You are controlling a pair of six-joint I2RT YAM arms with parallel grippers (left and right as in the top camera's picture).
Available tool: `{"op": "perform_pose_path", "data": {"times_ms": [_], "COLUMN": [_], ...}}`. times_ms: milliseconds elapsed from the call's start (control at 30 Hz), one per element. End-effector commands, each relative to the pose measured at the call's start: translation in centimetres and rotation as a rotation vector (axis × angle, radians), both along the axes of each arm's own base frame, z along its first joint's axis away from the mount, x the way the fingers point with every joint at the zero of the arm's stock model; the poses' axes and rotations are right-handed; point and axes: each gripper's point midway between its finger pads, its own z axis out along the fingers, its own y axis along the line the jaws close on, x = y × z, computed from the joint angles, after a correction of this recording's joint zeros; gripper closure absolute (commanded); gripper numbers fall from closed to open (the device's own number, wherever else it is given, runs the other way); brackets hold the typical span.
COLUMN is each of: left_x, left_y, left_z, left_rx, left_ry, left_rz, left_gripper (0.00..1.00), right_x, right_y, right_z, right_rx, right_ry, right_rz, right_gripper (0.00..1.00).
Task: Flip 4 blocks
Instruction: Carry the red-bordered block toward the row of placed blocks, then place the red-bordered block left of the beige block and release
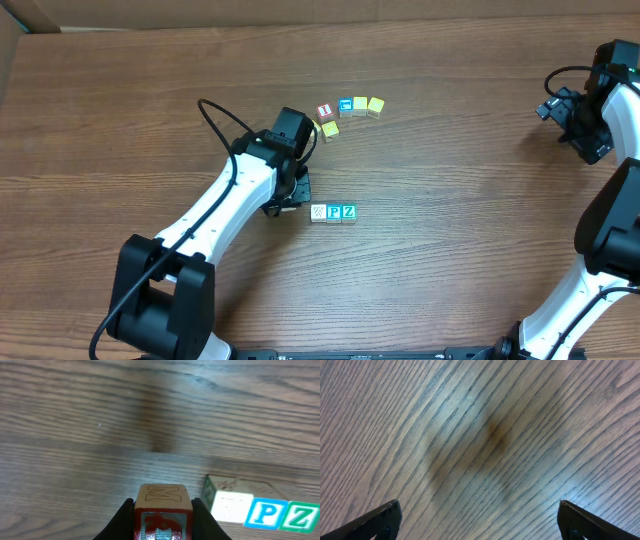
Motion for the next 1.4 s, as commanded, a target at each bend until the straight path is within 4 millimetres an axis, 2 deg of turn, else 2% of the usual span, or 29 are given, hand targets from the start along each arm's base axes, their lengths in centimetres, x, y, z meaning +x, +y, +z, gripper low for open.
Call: {"op": "perform_pose_path", "data": {"times_ms": [0, 233, 800, 900, 1133, 1200, 1367], "left_x": [-0.8, -1.3, -1.5, -1.5, -1.3, -0.9, 1.6], "left_y": [-0.8, -0.7, -0.6, -0.6, -0.7, -0.4, 0.5], "left_z": [-1.0, -2.6, -3.7, -3.7, -3.6, -3.4, -0.7], "left_rx": [-0.014, -0.016, -0.011, -0.014, -0.018, -0.005, -0.010], "left_ry": [0.018, 0.012, -0.005, -0.003, -0.012, -0.026, -0.094], "left_rz": [0.011, 0.037, 0.031, 0.031, 0.031, 0.036, 0.067], "left_gripper": [0.81, 0.80, 0.79, 0.69, 0.59, 0.65, 0.62], "right_x": [0.7, 0.7, 0.7, 0.7, 0.7, 0.7, 0.7], "right_y": [-0.1, -0.1, -0.1, -0.1, -0.1, -0.1, -0.1], "right_z": [0.9, 0.9, 0.9, 0.9, 0.9, 0.9, 0.9], "right_rx": [-0.010, -0.010, -0.009, -0.010, -0.009, -0.010, -0.010], "right_ry": [-0.030, -0.030, -0.030, -0.030, -0.030, -0.030, -0.030], "right_rz": [0.003, 0.002, 0.003, 0.003, 0.003, 0.003, 0.003], "right_gripper": [0.00, 0.00, 0.00, 0.00, 0.00, 0.00, 0.00]}}
